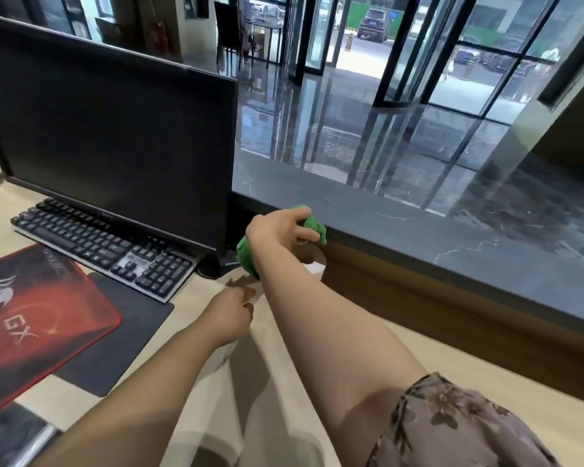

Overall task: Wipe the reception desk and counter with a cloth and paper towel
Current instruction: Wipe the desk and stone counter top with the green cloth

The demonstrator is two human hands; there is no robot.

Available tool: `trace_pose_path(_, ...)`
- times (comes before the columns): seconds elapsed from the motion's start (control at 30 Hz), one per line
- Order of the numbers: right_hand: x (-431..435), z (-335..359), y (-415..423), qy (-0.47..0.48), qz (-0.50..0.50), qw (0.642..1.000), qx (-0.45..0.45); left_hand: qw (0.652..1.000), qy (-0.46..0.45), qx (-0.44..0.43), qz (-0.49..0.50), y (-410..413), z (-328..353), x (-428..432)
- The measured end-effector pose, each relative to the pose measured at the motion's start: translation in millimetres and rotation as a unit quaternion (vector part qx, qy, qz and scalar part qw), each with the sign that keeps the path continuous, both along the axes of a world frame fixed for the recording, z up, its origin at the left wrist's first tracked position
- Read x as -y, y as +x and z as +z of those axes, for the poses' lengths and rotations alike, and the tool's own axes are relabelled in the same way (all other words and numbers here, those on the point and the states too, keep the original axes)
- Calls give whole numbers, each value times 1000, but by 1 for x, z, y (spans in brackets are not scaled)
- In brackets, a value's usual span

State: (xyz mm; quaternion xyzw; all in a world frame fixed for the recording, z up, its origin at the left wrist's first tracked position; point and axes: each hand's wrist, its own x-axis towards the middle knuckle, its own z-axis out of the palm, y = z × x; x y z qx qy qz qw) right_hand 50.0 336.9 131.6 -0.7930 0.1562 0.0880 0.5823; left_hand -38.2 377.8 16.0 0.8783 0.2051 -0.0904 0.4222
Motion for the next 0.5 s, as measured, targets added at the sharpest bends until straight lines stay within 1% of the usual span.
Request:
trace_pose_path(0.07, 1, -10, -7, -51, 52, 997, 16, 1000, -1, 5, 6, -1, 7, 1)
trace_pose_path(0.13, 9, -23, -14, -94, 86, 990, 67, 1000, -1, 1, 27, -1, 11, 5)
trace_pose_path(0.2, 28, -32, -22, -101, 107, 983, 112, 999, 1, -5, 45, -2, 17, 8)
trace_pose_path(0.27, 58, -36, -30, -133, 128, 974, 130, 998, -28, 5, 62, -2, 17, 10)
trace_pose_path(0.3, 77, -38, -33, -171, 140, 966, 137, 996, -41, 6, 76, -2, 18, 13)
trace_pose_path(0.4, 134, -46, -41, -290, 164, 924, 187, 994, -61, 6, 88, -2, 26, 35)
trace_pose_path(0.5, 190, -56, -49, -349, 163, 895, 224, 984, -143, 28, 100, 4, 41, 74)
